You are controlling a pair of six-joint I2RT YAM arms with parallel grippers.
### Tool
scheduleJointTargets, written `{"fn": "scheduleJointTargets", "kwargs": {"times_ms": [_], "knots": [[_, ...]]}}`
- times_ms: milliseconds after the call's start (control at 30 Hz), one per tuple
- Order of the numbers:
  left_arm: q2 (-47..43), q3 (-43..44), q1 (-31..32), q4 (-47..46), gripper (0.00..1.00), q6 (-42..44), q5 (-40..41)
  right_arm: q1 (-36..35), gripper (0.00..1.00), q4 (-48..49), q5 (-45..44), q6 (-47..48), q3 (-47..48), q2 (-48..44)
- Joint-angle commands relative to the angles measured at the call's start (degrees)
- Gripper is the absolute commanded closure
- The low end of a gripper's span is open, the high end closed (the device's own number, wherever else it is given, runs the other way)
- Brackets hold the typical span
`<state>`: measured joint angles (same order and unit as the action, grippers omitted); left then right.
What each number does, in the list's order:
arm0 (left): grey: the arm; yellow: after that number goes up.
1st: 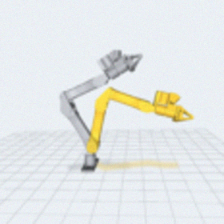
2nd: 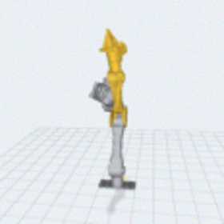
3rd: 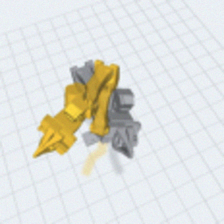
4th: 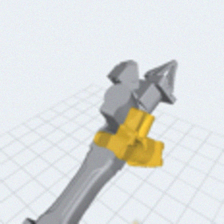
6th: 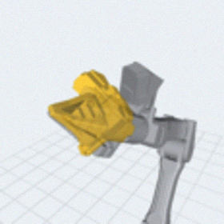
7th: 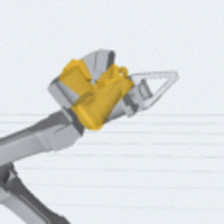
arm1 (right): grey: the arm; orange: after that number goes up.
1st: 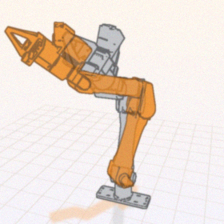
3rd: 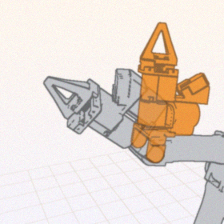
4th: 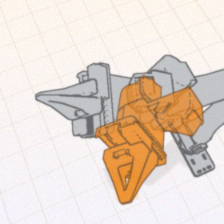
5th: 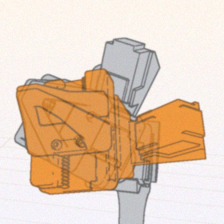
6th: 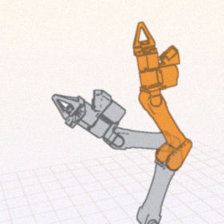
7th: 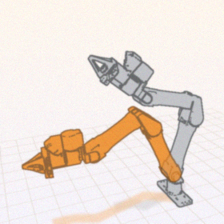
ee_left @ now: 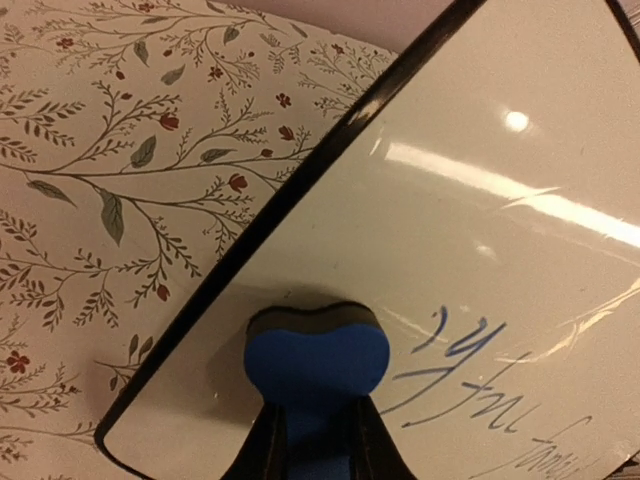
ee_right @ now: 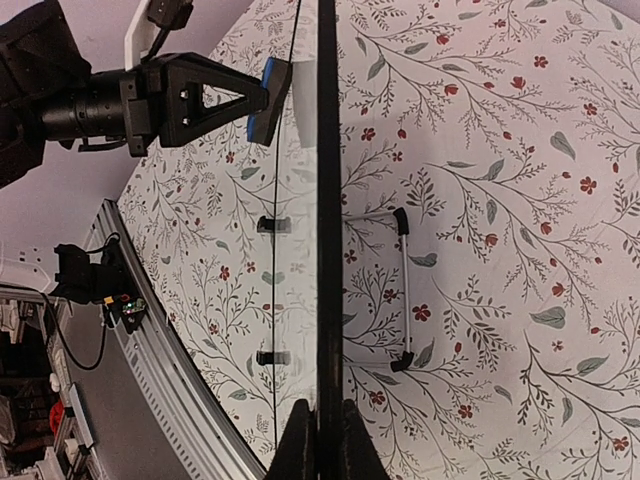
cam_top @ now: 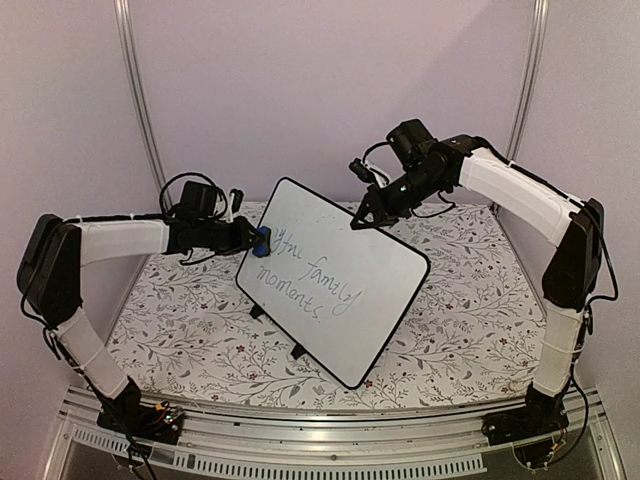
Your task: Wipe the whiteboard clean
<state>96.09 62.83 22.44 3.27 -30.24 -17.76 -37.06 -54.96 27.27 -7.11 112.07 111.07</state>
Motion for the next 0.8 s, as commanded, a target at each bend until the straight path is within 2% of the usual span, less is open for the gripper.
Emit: {"fn": "scheduleJointTargets", "kwargs": {"times_ms": [0, 233, 567, 767], "knots": [[-2.06, -6.9, -0.38, -0.23, 1.0, -2.06, -1.27, -1.52, 1.0, -2.93, -3.34, 5.55, -0.55, 1.0], [-3.17, -10.51, -0.85, -2.29, 1.0, -2.12, -1.19, -1.6, 1.0, -3.04, -3.44, 5.53, -0.63, 0.91], [1.85, 1.44, -1.94, -0.24, 1.0, -1.29, -2.06, -1.7, 1.0, -2.92, -3.62, 5.53, -0.89, 0.34], [3.01, 4.04, -2.78, 1.45, 1.0, -1.8, -2.66, -1.7, 1.0, -2.9, -3.62, 5.53, -0.89, 0.29]]}}
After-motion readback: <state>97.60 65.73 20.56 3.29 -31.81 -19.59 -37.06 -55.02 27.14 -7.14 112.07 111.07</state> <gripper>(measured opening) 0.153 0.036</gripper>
